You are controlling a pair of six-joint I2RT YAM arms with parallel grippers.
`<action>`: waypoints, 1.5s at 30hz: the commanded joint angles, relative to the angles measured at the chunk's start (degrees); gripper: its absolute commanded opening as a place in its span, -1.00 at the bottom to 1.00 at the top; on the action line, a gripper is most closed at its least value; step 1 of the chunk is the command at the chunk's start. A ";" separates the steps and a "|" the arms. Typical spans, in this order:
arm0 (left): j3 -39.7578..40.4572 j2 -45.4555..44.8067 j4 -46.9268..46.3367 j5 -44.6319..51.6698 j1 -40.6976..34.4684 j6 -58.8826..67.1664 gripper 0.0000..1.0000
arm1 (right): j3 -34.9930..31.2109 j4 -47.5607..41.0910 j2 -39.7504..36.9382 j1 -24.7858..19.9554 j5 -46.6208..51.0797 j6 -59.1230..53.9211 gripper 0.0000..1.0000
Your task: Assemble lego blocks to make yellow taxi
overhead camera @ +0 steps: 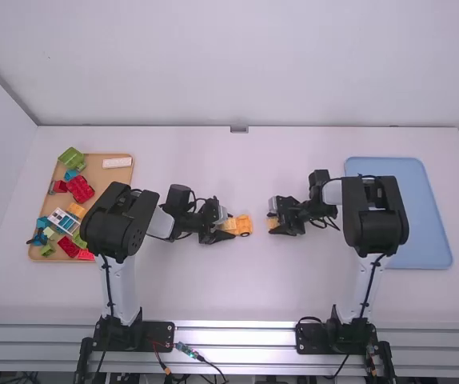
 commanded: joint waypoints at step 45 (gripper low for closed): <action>0.09 0.48 -0.28 1.33 -0.50 0.02 0.01 | -6.70 7.70 1.10 -5.29 -9.97 1.09 -0.11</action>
